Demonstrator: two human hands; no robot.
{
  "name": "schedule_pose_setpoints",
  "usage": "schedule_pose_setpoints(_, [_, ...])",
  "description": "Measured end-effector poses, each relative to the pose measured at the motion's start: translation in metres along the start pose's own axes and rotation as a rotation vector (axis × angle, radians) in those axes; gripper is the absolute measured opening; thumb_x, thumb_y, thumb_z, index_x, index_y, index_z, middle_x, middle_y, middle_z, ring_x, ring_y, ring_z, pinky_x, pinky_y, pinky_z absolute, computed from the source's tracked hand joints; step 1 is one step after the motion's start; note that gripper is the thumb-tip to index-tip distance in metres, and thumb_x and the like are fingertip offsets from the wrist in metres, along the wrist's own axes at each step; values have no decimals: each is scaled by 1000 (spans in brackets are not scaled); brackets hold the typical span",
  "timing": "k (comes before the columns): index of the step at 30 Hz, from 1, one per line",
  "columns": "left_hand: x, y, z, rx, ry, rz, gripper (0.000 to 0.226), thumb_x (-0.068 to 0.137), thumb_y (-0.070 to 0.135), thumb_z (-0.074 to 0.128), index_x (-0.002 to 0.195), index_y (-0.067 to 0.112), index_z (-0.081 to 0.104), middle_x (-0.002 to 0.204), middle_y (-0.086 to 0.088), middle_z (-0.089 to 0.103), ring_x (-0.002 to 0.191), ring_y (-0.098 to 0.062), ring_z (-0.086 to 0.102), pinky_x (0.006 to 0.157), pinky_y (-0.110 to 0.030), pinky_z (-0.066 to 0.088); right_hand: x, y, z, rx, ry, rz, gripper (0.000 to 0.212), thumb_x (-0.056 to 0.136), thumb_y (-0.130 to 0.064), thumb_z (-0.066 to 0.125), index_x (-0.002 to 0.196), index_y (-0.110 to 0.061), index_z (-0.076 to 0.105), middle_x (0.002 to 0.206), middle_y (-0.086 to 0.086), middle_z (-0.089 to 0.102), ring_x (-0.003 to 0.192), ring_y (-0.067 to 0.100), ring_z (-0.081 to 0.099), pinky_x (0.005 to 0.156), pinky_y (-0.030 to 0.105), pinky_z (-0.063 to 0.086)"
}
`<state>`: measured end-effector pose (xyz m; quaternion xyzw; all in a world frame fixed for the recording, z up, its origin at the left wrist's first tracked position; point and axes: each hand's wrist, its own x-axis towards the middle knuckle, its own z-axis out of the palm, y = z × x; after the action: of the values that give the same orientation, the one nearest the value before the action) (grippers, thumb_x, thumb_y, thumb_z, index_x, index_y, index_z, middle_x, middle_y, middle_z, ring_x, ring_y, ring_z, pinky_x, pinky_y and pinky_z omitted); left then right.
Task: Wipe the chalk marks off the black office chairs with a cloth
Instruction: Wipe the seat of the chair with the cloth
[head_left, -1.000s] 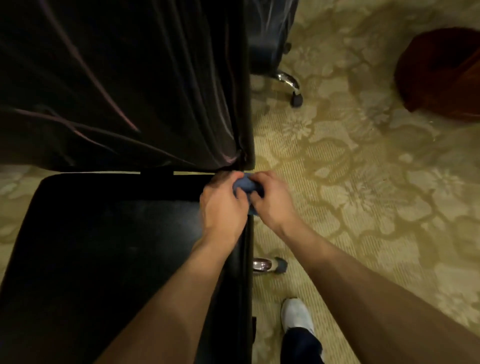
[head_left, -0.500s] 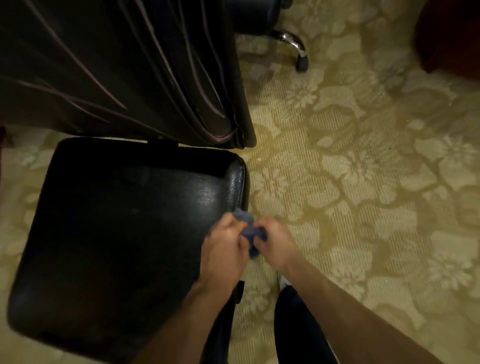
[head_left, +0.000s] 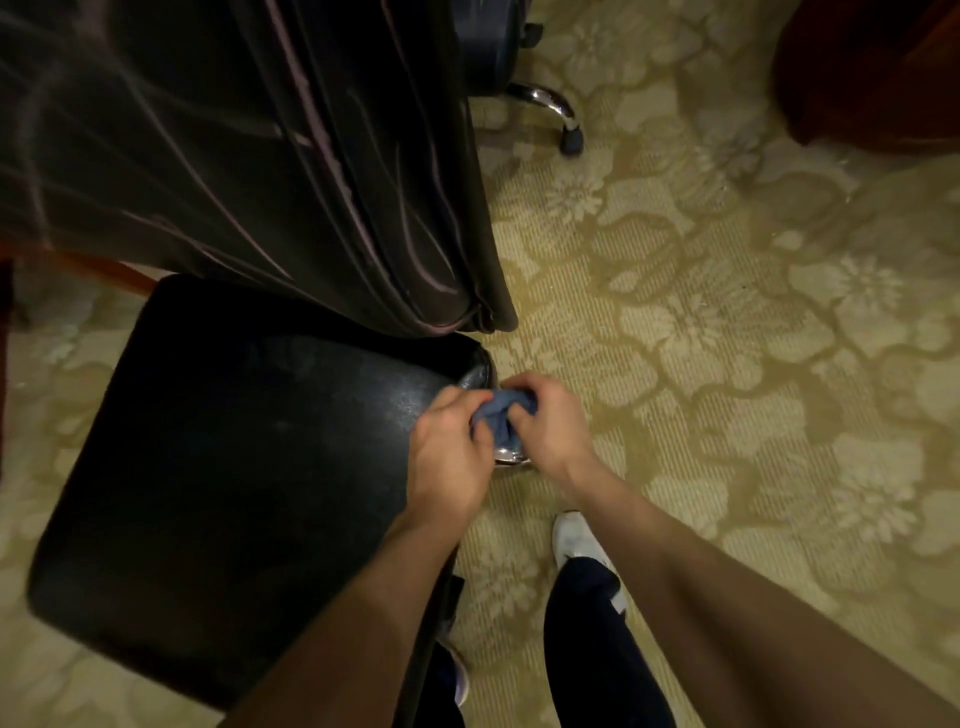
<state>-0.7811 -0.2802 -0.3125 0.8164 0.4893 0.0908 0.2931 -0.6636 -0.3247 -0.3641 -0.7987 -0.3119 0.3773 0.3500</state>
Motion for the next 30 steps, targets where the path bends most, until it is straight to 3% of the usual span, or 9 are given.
schedule_pose_setpoints(4, [8,-11,17,131,-186,40,27,86,3,62,110,12,71,108,-6,62,95,-25,62,86,-37,50,-17,37,39,77,25,53,22,93,-6,56,113,-13,65,101,2,66,96,19,62,81,21,47])
schedule_pose_setpoints(7, [7,-7,27,220,-250,67,21,91,12,58,108,16,70,112,0,59,100,-21,60,86,-41,51,-22,55,56,-7,85,22,12,97,-10,53,101,-18,62,90,-3,61,79,6,55,72,15,45])
schedule_pose_setpoints(10, [-12,-8,33,341,-325,64,23,96,22,54,116,22,65,122,5,54,109,-18,57,89,-33,48,-35,56,67,454,168,232,27,98,-6,43,73,-12,50,69,3,46,63,9,45,63,21,42])
schedule_pose_setpoints(15, [-85,-24,27,473,-375,-27,22,97,30,53,117,32,63,120,12,53,113,-9,54,98,-27,43,-115,59,97,713,-112,345,22,92,-6,47,72,-5,57,65,8,52,61,16,53,53,22,48])
schedule_pose_setpoints(18, [-132,-33,20,562,-415,-45,24,97,30,51,118,33,61,121,12,52,110,-8,54,97,-27,44,-158,75,106,447,-206,341,48,93,7,40,51,-10,57,51,1,50,50,12,50,47,22,43])
schedule_pose_setpoints(22, [-160,-40,19,413,-323,-142,16,91,18,56,102,22,67,108,3,56,96,-19,61,85,-36,50,-178,86,91,239,-234,247,18,91,4,50,90,-4,66,77,1,64,70,10,59,63,22,47])
schedule_pose_setpoints(25, [-159,-36,19,224,-171,-88,19,85,8,60,99,15,70,102,-2,58,90,-22,62,84,-37,51,-167,68,58,238,-183,196,23,89,2,54,104,-7,68,87,0,66,83,13,62,77,27,52])
schedule_pose_setpoints(28, [-129,-22,19,79,-56,-1,28,81,-2,61,103,10,73,105,-5,62,92,-17,61,86,-18,44,-138,52,32,232,-72,161,28,85,-2,56,105,-14,73,89,0,71,82,15,66,72,23,54])
schedule_pose_setpoints(30, [-114,-4,17,3,-8,-5,30,82,-3,62,107,9,72,108,-4,61,94,-11,58,85,-7,38,-128,48,19,287,-4,190,28,84,-2,57,105,-14,72,91,4,73,84,21,69,78,35,58])
